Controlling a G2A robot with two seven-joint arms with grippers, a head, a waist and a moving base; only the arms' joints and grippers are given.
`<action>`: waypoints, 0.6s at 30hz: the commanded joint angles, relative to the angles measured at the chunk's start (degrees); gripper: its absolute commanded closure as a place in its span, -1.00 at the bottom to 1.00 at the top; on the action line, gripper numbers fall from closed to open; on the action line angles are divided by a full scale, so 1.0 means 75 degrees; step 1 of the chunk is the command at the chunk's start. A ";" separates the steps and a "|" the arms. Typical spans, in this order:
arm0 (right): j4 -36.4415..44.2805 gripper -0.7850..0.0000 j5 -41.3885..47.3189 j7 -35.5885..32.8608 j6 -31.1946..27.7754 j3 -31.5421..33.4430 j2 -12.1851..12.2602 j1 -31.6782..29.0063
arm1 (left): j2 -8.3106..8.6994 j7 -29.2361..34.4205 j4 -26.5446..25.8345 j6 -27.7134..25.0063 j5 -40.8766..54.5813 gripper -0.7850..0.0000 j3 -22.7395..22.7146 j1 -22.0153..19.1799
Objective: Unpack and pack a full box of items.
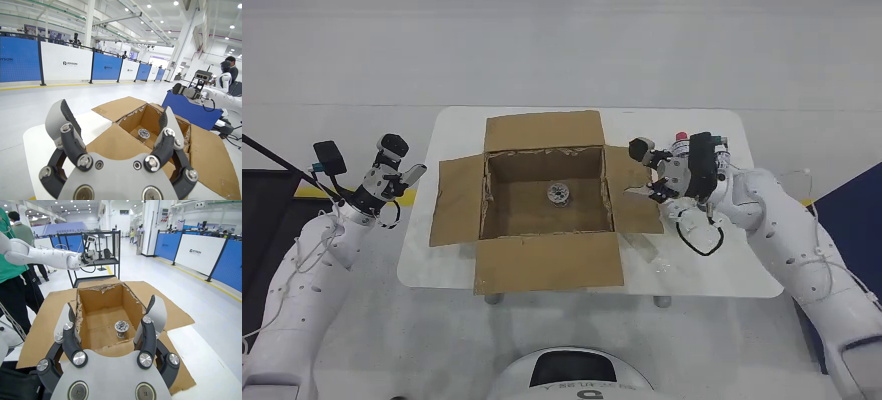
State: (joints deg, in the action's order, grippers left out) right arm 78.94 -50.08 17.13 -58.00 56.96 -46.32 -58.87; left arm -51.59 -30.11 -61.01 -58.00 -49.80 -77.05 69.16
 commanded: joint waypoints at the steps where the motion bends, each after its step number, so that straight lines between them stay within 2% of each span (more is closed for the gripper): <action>1: 0.0078 -0.76 0.0215 0.0022 0.0000 0.0363 0.0288 -0.0400 | 0.0000 0.0000 0.0000 0.0000 0.0000 -1.00 0.0000 0.0000; 6: 0.0138 -0.78 0.0296 0.0302 0.0000 0.0985 0.0888 -0.1265 | 0.0000 0.0000 0.0000 0.0000 0.0000 -1.00 0.0000 0.0000; 9: 0.0015 -1.00 0.0297 0.0746 0.0000 0.1231 0.1147 -0.1644 | 0.0000 0.0000 0.0000 0.0000 0.0000 -1.00 0.0000 0.0000; 18: -0.0020 -1.00 0.0416 0.0865 0.0000 0.1260 0.1184 -0.1695 | 0.0000 0.0000 0.0000 0.0000 0.0000 -1.00 0.0000 0.0000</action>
State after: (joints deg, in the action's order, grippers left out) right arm 78.78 -46.95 23.61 -58.00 66.41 -37.45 -71.58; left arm -51.59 -30.11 -61.01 -58.00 -49.80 -77.05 69.16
